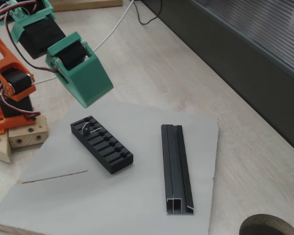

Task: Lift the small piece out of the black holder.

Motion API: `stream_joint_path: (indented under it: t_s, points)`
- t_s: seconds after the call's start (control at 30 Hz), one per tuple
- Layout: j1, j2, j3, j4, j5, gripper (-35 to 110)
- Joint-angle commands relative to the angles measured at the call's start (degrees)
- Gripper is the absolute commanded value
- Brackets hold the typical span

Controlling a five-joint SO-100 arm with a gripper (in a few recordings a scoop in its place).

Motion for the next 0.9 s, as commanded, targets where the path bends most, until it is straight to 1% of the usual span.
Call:
stream_joint_path:
  t_s: [0.0,0.1,0.3,0.4,0.7,0.87]
  points:
    - [0.62,4.13,0.26,1.14,0.62,13]
    - [0.62,4.13,0.09,4.22,0.53,13]
    - [0.62,4.13,-0.44,17.58,0.53,13]
    - [0.62,4.13,-0.53,21.97,0.53,13]
    - [0.09,4.13,0.18,23.12,1.05,13]
    - [-4.83,3.96,0.35,23.12,1.05,13]
